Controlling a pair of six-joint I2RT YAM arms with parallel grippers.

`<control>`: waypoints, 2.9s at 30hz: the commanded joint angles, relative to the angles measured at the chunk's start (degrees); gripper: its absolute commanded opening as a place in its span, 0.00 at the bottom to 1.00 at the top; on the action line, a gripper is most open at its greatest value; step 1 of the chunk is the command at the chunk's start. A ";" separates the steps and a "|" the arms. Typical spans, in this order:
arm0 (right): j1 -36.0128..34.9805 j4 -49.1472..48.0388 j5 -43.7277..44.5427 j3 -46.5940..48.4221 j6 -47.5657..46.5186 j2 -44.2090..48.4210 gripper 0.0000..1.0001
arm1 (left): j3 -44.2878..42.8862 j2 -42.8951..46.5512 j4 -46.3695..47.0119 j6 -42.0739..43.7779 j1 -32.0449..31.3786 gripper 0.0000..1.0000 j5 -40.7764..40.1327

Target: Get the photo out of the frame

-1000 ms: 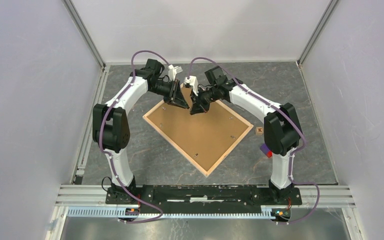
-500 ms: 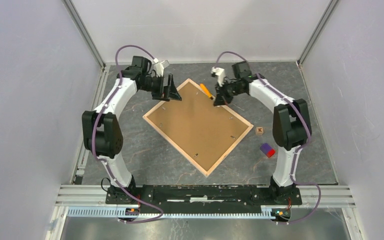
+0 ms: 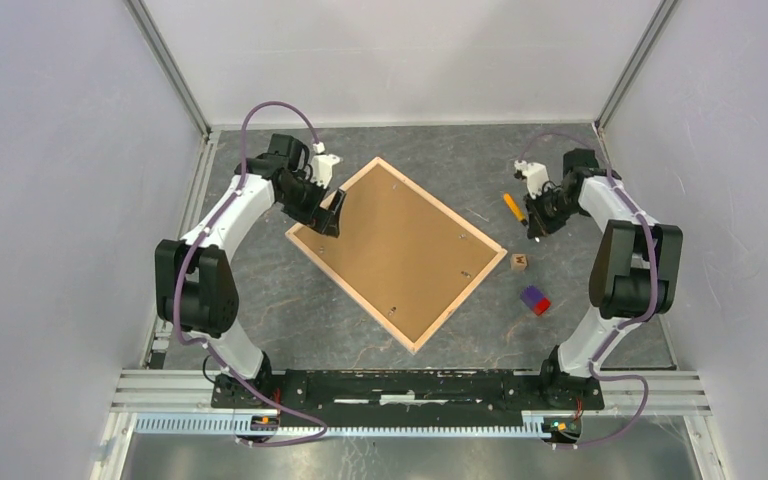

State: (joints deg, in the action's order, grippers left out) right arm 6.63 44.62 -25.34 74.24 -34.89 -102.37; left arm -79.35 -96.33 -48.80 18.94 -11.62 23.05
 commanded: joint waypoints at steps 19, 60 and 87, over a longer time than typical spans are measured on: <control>2.33 -5.38 15.26 -17.48 -5.18 5.49 0.25 | 3.35 0.50 8.31 -16.46 7.06 1.00 -8.65; -0.10 -3.44 4.71 1.28 -0.82 7.41 0.81 | 10.32 -9.10 23.71 -46.40 10.65 1.00 -5.56; -10.89 -29.13 13.18 1.31 17.68 13.37 0.98 | 5.29 4.61 11.70 -0.39 -14.32 1.00 -1.94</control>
State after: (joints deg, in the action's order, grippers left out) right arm -4.45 26.79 -17.63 77.97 -25.26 -94.45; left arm -85.17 -100.49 -35.00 8.16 -14.37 19.92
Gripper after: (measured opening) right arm 0.979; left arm 0.997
